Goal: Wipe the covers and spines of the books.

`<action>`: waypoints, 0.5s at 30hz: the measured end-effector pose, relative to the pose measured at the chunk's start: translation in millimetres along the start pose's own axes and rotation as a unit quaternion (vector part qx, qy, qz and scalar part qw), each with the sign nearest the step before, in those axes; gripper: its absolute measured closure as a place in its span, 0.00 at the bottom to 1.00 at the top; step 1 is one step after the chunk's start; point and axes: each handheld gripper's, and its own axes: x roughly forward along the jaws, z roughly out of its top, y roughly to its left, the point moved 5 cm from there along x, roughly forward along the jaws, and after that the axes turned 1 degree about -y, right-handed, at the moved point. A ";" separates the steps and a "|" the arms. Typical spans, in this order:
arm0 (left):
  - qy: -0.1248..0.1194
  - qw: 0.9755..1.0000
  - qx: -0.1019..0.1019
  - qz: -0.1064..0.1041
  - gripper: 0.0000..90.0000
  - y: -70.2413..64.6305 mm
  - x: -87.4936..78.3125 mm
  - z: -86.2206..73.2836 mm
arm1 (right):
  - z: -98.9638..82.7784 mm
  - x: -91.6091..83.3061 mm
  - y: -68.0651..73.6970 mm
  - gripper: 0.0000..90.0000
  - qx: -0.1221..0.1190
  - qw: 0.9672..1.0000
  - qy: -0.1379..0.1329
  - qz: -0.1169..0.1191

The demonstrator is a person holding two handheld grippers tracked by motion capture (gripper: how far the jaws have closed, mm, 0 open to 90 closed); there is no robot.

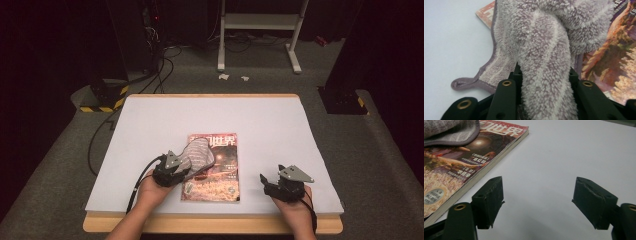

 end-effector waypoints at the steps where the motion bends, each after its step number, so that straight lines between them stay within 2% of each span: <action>1: 0.001 1.000 0.002 0.001 0.73 -1.2 0.9 1.0 | 0.0 -0.2 0.1 0.30 0.000 1.000 -0.001 0.001; 5: 0.006 1.000 0.014 0.001 0.73 -9.7 6.6 8.6 | -1.4 1.0 0.8 0.32 -0.005 1.000 0.002 -0.002; 11: 0.001 0.999 0.028 -0.024 0.73 -34.1 22.2 24.7 | -1.5 0.5 0.4 0.35 0.001 1.000 -0.003 0.002; 15: -0.006 0.998 0.031 -0.049 0.73 -58.2 34.0 37.8 | -1.7 -0.3 -0.7 0.39 -0.004 1.000 -0.006 -0.002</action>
